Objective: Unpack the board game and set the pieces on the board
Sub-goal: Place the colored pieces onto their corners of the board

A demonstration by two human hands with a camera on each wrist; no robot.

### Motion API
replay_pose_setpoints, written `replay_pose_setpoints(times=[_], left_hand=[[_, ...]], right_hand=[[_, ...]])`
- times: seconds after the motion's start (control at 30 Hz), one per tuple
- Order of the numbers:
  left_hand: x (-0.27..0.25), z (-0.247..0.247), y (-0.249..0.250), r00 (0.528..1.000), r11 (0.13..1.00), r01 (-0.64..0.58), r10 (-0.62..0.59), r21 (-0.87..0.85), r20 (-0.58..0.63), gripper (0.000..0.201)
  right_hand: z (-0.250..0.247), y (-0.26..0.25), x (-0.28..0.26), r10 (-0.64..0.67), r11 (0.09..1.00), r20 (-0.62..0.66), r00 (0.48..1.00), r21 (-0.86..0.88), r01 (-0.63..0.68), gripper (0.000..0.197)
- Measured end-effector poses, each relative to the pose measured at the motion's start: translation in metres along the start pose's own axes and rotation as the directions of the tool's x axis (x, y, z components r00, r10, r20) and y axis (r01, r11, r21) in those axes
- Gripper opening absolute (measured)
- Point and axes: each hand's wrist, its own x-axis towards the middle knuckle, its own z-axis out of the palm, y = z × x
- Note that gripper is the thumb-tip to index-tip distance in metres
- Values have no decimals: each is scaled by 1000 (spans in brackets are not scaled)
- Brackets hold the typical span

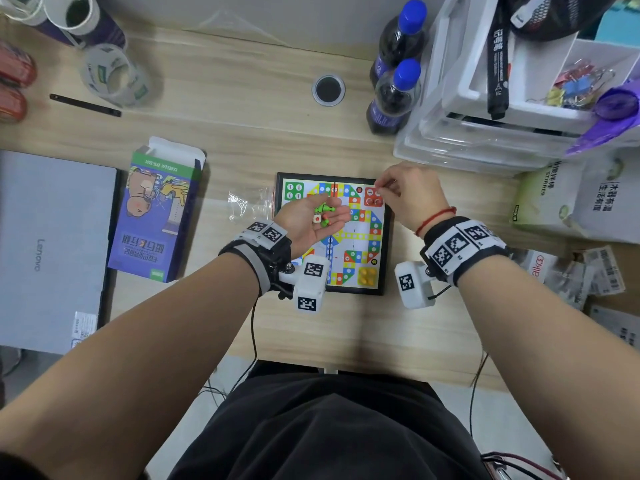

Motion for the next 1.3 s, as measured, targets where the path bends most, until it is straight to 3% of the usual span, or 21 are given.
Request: replay_pose_setpoints(times=[0.37,0.73,1.17,1.3], left_hand=[[6,-5,-4,995,1000,-8,8,-2,-103,25],[10,-5,-3,994,1000,-11,13,19,-107,24],[17,-9,-3,995,1000,2,0,27,-97,21],[17,-10,-3,996,1000,-4,6,23,-86,20]], right_hand=[[12,-4,6,-2,992,53,999,129,-5,18],[10,0,9,-51,999,48,998,14,50,25],[11,-3,9,22,1000,75,997,-11,-21,9],[7,-7,6,-40,999,-14,999,-32,40,14]])
